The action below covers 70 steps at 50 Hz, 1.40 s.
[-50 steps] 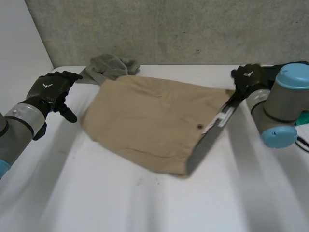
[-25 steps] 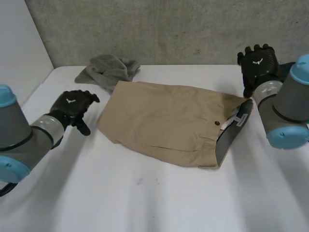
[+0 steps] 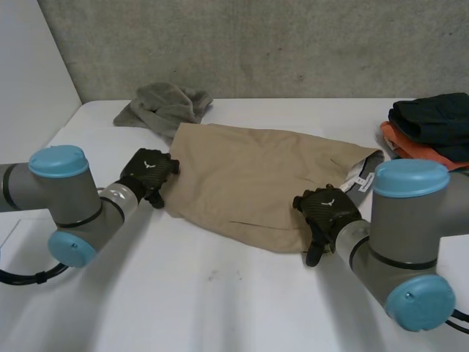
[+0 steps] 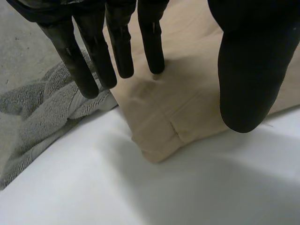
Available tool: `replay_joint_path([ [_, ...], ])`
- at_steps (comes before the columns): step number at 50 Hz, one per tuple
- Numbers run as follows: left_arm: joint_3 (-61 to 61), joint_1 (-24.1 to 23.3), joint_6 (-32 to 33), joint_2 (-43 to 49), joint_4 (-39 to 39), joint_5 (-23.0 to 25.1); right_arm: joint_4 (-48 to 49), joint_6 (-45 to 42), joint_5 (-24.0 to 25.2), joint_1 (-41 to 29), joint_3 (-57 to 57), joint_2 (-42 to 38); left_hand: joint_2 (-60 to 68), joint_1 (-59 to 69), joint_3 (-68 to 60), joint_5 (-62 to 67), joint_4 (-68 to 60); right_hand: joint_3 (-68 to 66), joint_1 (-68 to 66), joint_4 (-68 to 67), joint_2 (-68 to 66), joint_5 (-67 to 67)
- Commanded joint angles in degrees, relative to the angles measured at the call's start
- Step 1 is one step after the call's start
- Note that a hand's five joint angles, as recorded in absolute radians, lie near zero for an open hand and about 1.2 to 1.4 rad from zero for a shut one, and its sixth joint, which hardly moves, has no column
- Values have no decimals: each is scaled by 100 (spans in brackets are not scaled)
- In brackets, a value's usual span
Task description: Fold the laundry.
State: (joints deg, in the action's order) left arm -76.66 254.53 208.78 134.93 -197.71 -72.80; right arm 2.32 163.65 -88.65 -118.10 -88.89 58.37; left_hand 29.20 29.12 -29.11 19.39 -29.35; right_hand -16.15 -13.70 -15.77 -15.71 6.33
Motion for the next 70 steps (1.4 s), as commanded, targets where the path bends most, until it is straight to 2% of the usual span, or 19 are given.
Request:
replay_joint_path([
  [1,133,-114,4,200,-110,-24,233,-185,-38,-64,231,-467,1428,1436,-1437,1409,-1413,-4435,-4681,-4474,-4480,4418],
  [2,142,-123,-4,218,-110,-24,312,-185,-47,-64,232,-459,1765,1773,-1774,1746,-1750,-5905,-6150,-5944,-5950,5887],
  [3,151,-123,-4,226,-119,-24,400,-185,-56,-55,214,-432,1985,1993,-1993,1966,-1970,-6380,-6625,-6419,-6425,6362],
  [8,160,-149,31,235,-119,-15,901,-194,-65,24,-119,14,3146,3154,-3155,3127,-3131,-6385,-6630,-6423,-6429,6367],
  [15,169,-220,92,235,-119,-6,919,-176,-12,32,-497,929,3165,3173,-3173,3145,-3149,-6385,-6630,-6423,-6429,6367],
  [18,169,-255,92,235,-119,-6,920,-194,-12,41,-559,1035,3734,3742,-3742,3715,-3718,-6385,-6630,-6423,-6429,6367],
  [20,160,-325,92,218,-110,-24,911,-202,-21,50,-586,1115,4944,4952,-4952,4925,-4929,-6385,-6630,-6423,-6429,6367],
  [26,20,-509,92,-80,-40,-278,850,-579,-38,50,-621,1359,5080,5088,-5089,5061,-5065,-6385,-6630,-6423,-6429,6367],
  [31,-604,-501,84,-1590,153,-937,551,-1247,-47,68,-542,1756,5080,5088,-5089,5061,-5065,-6385,-6630,-6423,-6429,6367],
  [37,-1263,-562,75,-3322,864,-1043,-545,-2090,-47,112,-182,2554,5080,5088,-5089,5061,-5065,-6385,-6630,-6423,-6429,6367],
  [41,-1693,-702,83,-4630,1952,-1043,-1478,-2566,-39,129,82,2837,5080,5088,-5089,5061,-5065,-6385,-6630,-6423,-6429,6367],
  [47,-2037,-984,232,-5293,3184,-1070,-2709,-3146,23,261,179,2934,5080,5088,-5089,5061,-5065,-6385,-6630,-6423,-6429,6367],
  [48,-2098,-1132,372,-5310,3525,-1087,-2954,-3286,84,357,101,2943,5080,5088,-5089,5061,-5065,-6385,-6630,-6423,-6429,6367],
  [52,-2379,-1388,654,-5241,3985,-1122,-3264,-3533,286,472,-260,2934,5080,5088,-5089,5061,-5065,-6385,-6630,-6423,-6429,6367],
  [56,-2600,-1468,725,-4820,3995,-1166,-3255,-3709,383,603,-699,2846,5080,5088,-5089,5061,-5065,-6385,-6630,-6423,-6429,6367],
  [60,-2548,-1485,725,-4266,3986,-1140,-3010,-3753,506,779,-876,2373,5080,5088,-5089,5061,-5065,-6385,-6630,-6423,-6429,6367],
  [66,-1924,-1485,734,-3273,3477,-1228,-2316,-3753,463,762,-709,1801,5080,5088,-5089,5061,-5065,-6385,-6630,-6423,-6429,6367],
  [70,-1134,-1476,743,-2517,2976,-1491,-1797,-3744,349,709,-323,1484,5080,5088,-5089,5061,-5065,-6385,-6630,-6423,-6429,6367],
])
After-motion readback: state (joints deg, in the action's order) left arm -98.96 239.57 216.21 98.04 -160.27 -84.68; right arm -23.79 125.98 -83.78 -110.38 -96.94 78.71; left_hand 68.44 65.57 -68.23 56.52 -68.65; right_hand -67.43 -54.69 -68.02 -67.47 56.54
